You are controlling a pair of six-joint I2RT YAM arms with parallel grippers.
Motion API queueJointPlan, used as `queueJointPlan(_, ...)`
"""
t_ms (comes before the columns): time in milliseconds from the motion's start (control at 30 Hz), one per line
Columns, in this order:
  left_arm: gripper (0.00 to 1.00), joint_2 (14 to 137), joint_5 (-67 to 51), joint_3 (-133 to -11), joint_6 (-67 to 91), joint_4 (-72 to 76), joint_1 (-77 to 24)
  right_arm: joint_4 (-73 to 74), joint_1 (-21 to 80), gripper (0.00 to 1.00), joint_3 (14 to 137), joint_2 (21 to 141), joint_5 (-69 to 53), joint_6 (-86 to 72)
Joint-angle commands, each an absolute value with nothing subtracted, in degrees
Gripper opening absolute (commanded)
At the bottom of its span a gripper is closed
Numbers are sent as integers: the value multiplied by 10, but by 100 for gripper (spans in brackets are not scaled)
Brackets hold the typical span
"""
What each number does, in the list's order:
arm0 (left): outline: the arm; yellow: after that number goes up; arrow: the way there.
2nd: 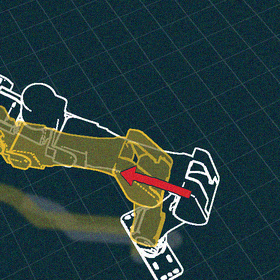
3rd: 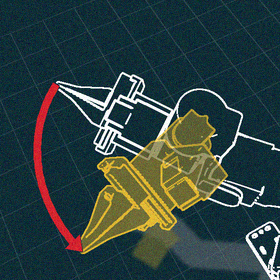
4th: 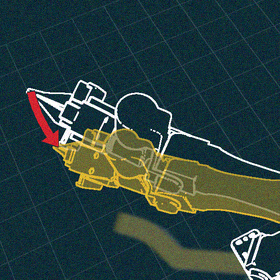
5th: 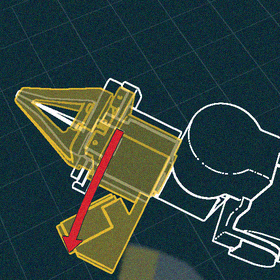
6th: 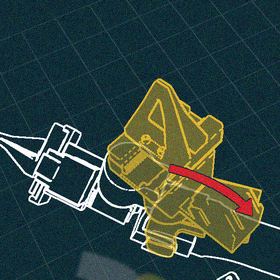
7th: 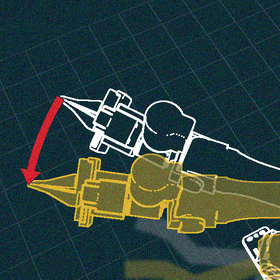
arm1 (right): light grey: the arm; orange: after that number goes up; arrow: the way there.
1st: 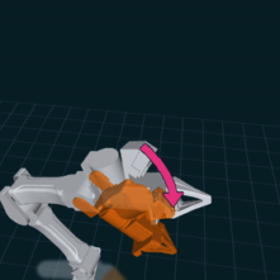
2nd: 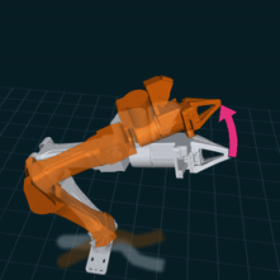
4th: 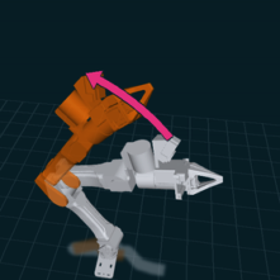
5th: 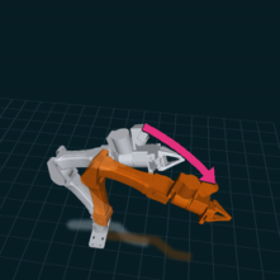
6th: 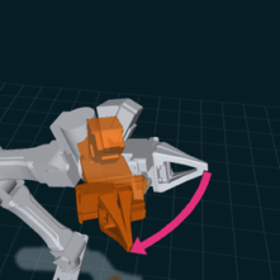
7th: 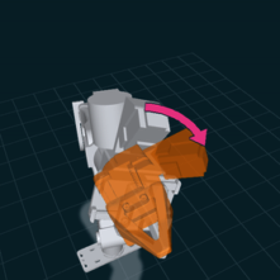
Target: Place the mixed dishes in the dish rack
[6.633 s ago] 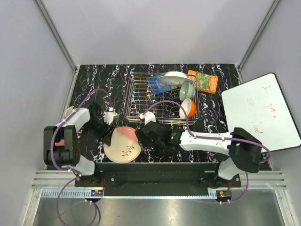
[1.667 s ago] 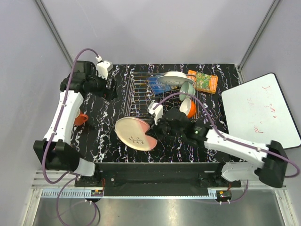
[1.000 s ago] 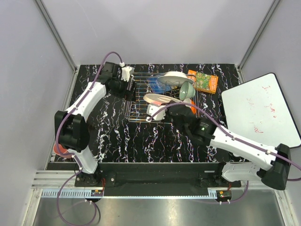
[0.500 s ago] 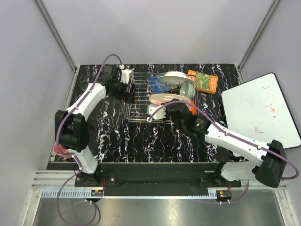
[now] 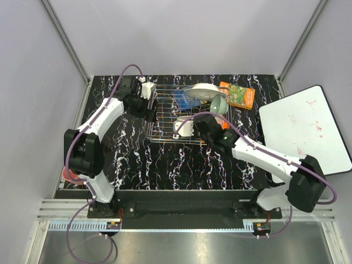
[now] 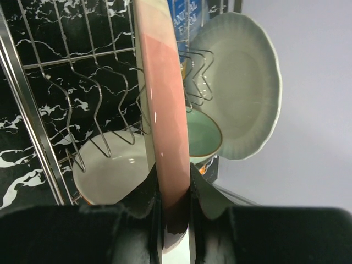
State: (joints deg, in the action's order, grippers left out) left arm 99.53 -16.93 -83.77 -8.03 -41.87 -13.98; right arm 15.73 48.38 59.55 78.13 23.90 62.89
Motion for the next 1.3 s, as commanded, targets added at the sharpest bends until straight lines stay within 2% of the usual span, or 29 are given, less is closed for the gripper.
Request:
queueJointPlan(0, 99, 961, -171, -830, -94, -399, -140, 93, 468, 0, 641, 788, 238, 640)
queueJointPlan(367, 99, 960, -174, -816, -104, -400, -140, 53, 461, 0, 643, 819, 256, 639)
queueJointPlan(433, 99, 959, -174, -813, -105, -399, -140, 34, 461, 6, 641, 830, 269, 639)
queueJointPlan(467, 99, 957, -174, -812, -106, -400, -140, 17, 461, 15, 638, 835, 272, 638)
queueJointPlan(533, 99, 955, -171, -810, -110, -399, -140, 4, 461, 22, 636, 842, 280, 635)
queueJointPlan(567, 99, 955, -170, -809, -111, -399, -140, -20, 461, 28, 633, 843, 288, 636)
queueJointPlan(733, 99, 954, -165, -807, -117, -399, -140, -67, 461, 44, 614, 846, 310, 643)
queueJointPlan(767, 99, 954, -163, -807, -119, -400, -140, -67, 461, 53, 614, 846, 315, 642)
queueJointPlan(800, 99, 955, -163, -807, -119, -400, -141, -66, 461, 56, 614, 844, 316, 636)
queueJointPlan(1000, 99, 959, -162, -807, -118, -400, -140, -48, 461, 61, 610, 824, 317, 611)
queueJointPlan(1133, 99, 961, -161, -805, -121, -400, -141, 28, 475, 67, 632, 799, 313, 563)
queueJointPlan(1267, 99, 964, -148, -795, -126, -400, -146, 80, 506, 68, 635, 740, 319, 487)
